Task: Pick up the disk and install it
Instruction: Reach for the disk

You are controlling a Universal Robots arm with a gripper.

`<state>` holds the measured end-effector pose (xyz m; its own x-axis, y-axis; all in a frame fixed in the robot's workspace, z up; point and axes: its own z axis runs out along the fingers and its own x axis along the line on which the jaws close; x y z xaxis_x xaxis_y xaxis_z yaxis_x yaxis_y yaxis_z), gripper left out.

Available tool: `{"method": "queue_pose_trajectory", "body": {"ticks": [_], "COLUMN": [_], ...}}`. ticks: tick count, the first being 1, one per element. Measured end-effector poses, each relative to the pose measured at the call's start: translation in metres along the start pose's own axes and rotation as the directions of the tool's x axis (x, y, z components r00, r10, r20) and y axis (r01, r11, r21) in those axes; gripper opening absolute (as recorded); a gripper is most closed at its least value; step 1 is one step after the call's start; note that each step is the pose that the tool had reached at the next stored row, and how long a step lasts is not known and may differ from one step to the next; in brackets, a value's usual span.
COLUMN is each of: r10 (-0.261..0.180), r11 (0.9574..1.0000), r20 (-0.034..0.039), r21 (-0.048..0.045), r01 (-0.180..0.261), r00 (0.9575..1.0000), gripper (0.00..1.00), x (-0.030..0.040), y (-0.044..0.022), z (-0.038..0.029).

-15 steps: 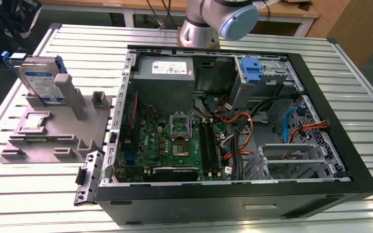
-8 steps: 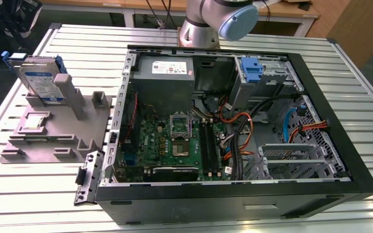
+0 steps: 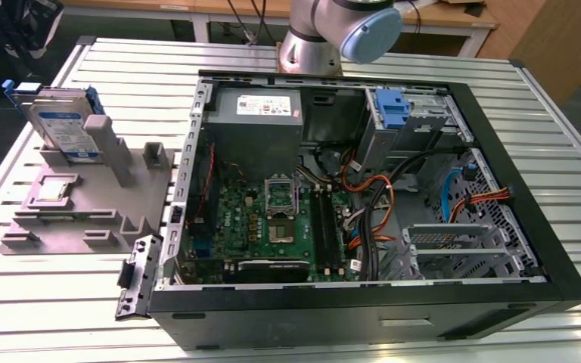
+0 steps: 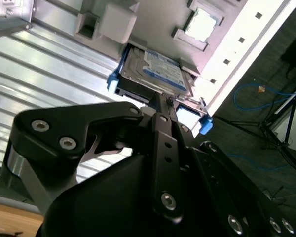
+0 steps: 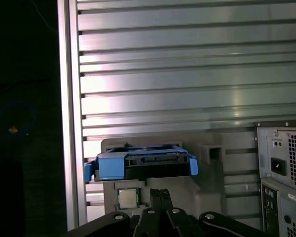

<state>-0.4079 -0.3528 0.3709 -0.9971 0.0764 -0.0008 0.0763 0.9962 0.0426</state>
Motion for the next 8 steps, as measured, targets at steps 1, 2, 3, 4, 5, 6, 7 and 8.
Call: {"method": "queue_pose_trajectory", "body": {"ticks": [1, 2, 3, 4, 5, 6, 7, 8], "r10": [0.000, 0.000, 0.000, 0.000, 0.000, 0.000, 0.000, 0.000], "r11": [1.0000, 1.0000, 1.0000, 1.0000, 1.0000, 1.0000, 1.0000, 1.0000], "r20": [0.0001, 0.0000, 0.0001, 0.0001, 0.0000, 0.0000, 0.0001, 0.0001], "r21": [0.0000, -0.0001, -0.0001, -0.0001, 0.0000, 0.0000, -0.0001, -0.0001], "r01": [0.000, 0.000, 0.000, 0.000, 0.000, 0.000, 0.000, 0.000], "r00": [1.0000, 1.0000, 1.0000, 1.0000, 1.0000, 1.0000, 1.0000, 1.0000], "gripper": [0.10, 0.10, 0.10, 0.10, 0.10, 0.10, 0.10, 0.10], "x": [0.0016, 0.0034, 0.0056, 0.0083, 0.0113, 0.0145, 0.0173, 0.0200], "y": [-0.0002, -0.0002, -0.0002, -0.0002, -0.0001, -0.0001, 0.0000, -0.0001], "z": [0.0000, 0.0001, 0.0002, 0.0004, 0.0006, 0.0007, 0.0010, 0.0012]}}
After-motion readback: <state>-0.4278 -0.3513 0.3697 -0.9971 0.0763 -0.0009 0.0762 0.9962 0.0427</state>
